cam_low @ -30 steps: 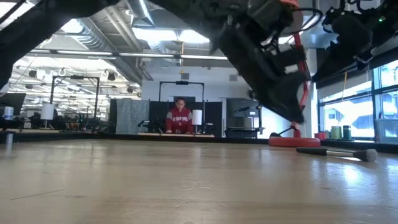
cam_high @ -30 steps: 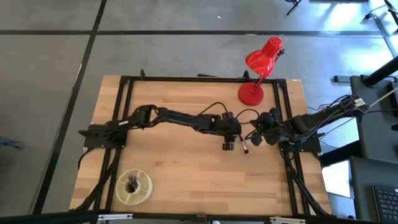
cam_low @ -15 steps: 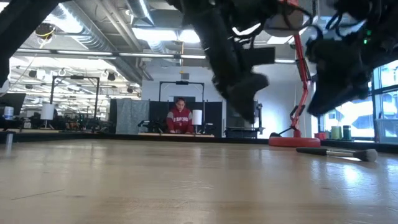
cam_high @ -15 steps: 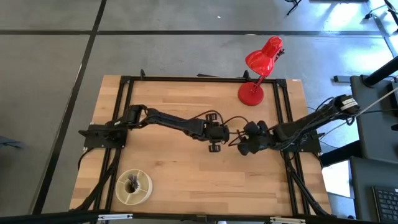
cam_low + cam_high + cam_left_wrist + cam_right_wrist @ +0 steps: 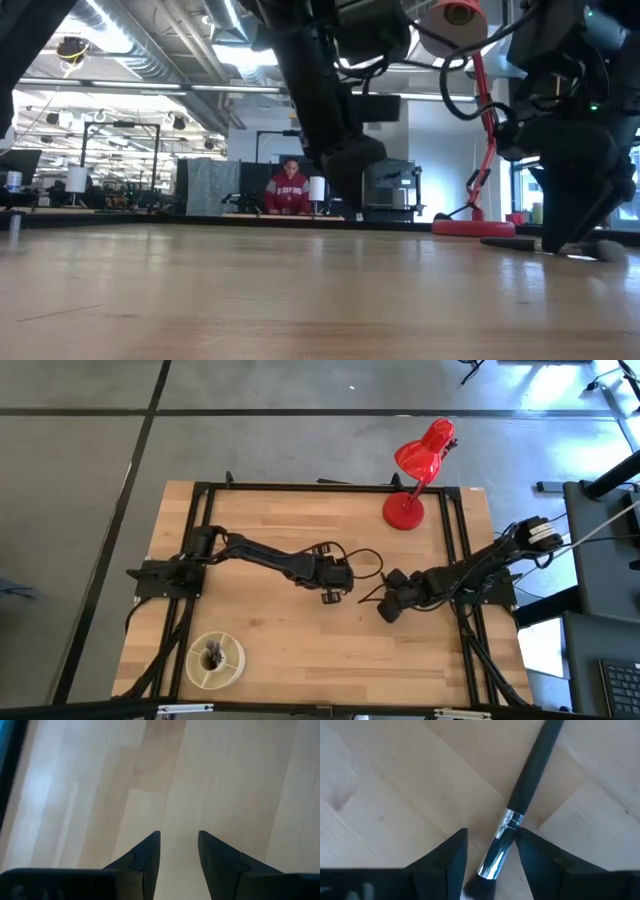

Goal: Pick & Place Makeup Brushes
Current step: Put the black powder brush into the makeup organizer

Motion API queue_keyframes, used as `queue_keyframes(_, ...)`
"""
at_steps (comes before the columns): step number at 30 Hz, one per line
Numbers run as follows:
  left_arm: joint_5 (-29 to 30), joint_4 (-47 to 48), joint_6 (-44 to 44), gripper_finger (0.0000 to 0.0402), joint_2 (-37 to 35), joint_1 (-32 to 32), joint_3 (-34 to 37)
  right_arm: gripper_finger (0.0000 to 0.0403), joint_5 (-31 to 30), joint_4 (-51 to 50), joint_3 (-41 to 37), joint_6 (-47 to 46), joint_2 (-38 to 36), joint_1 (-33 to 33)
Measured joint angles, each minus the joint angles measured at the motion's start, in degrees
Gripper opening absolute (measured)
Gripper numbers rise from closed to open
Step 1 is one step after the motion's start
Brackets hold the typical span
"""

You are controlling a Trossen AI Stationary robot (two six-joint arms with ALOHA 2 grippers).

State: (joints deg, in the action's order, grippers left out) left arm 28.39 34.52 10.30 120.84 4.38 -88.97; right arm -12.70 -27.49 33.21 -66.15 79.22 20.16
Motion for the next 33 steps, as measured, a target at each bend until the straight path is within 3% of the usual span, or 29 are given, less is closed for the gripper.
queue_keyframes(5,0.42,-1.75,0.05,0.0127,-0.20,0.54,-0.07,0.0151,1.90,-0.45,-0.04,3.85,0.44,-0.01)
queue_keyframes(11,0.47,-1.77,0.07,0.0127,-0.20,1.24,-0.07,0.0042,4.06,-0.70,-0.15,5.86,0.29,0.02)
queue_keyframes(18,0.80,-1.31,0.09,0.0127,-0.20,2.18,-0.07,0.0045,6.08,4.47,-0.33,9.46,-0.82,-0.24)
queue_keyframes(33,8.95,-0.91,-2.13,0.0129,-2.47,4.23,-0.12,0.0046,10.19,24.34,-0.37,23.88,-1.02,-4.85)
